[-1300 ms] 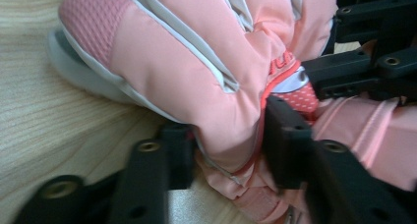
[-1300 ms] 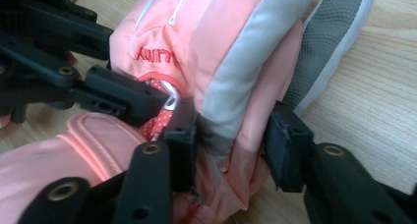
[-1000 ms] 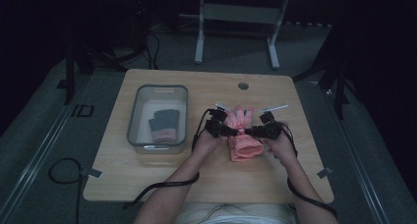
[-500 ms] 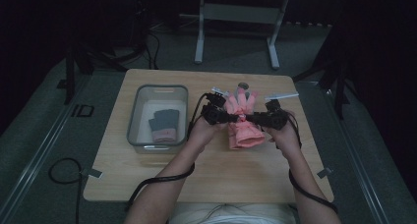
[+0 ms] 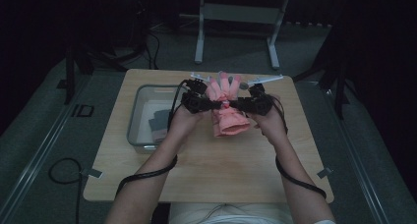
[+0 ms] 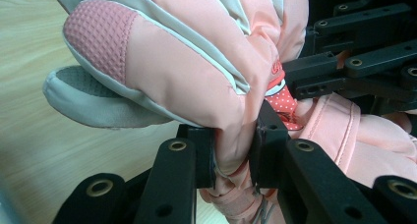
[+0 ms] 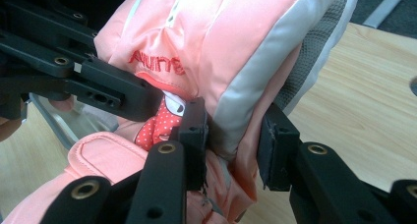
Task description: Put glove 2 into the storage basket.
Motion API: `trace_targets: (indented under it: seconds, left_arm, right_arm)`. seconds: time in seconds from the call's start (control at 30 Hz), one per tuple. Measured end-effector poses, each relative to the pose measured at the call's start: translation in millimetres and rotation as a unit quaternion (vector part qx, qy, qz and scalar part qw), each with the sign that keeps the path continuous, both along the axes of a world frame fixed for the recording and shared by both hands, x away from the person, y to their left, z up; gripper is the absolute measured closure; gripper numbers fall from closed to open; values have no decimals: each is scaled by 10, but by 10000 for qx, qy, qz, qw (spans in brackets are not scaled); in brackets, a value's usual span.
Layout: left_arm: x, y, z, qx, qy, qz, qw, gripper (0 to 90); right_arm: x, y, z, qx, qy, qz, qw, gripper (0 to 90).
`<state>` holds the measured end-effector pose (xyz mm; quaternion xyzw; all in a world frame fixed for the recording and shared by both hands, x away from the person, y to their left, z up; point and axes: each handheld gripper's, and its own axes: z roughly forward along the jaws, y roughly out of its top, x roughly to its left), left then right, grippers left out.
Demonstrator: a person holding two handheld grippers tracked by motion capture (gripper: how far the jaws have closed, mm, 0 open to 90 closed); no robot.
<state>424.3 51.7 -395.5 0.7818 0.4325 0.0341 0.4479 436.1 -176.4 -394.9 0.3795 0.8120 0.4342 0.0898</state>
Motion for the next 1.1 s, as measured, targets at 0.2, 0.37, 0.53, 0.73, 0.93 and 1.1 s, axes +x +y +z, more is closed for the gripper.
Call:
trace_targets:
  seconds: [0.2, 0.37, 0.53, 0.73, 0.93, 1.1]
  left_arm:
    - [-14, 203, 70, 81, -33, 142, 9999, 748]
    - [-33, 385, 110, 117, -50, 301, 9995, 748]
    - [-63, 575, 139, 145, -55, 464, 9988, 748]
    - [-99, 806, 158, 151, -55, 621, 9979, 748]
    - [-150, 1063, 170, 172, -41, 838, 9963, 749]
    - [-188, 1275, 178, 215, -23, 1004, 9947, 749]
  right_arm:
    - [47, 219, 60, -50, -24, 124, 9999, 680]
    - [82, 385, 102, -88, -57, 230, 9997, 680]
    - [123, 616, 132, -111, -53, 380, 9992, 680]
    - [155, 880, 162, -152, -47, 528, 9985, 680]
    - [181, 1157, 178, -213, -52, 675, 9975, 681]
    - [210, 1412, 196, -267, -35, 838, 9961, 682]
